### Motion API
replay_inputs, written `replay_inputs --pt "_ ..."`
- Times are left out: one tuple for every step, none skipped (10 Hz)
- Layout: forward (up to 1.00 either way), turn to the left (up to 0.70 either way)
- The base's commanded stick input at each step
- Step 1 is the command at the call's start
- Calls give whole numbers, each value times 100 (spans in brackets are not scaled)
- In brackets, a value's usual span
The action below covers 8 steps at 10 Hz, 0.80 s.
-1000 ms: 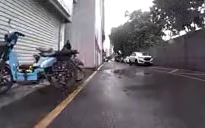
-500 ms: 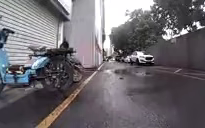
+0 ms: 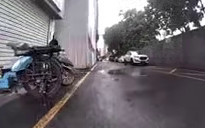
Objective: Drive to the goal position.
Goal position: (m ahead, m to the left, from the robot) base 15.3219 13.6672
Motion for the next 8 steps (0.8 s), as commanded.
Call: replay_inputs --pt "45 0" --pt "45 0" --pt "45 0" --pt "45 0" --pt "45 0" --pt "45 0" --pt "45 0" --pt "45 -3"
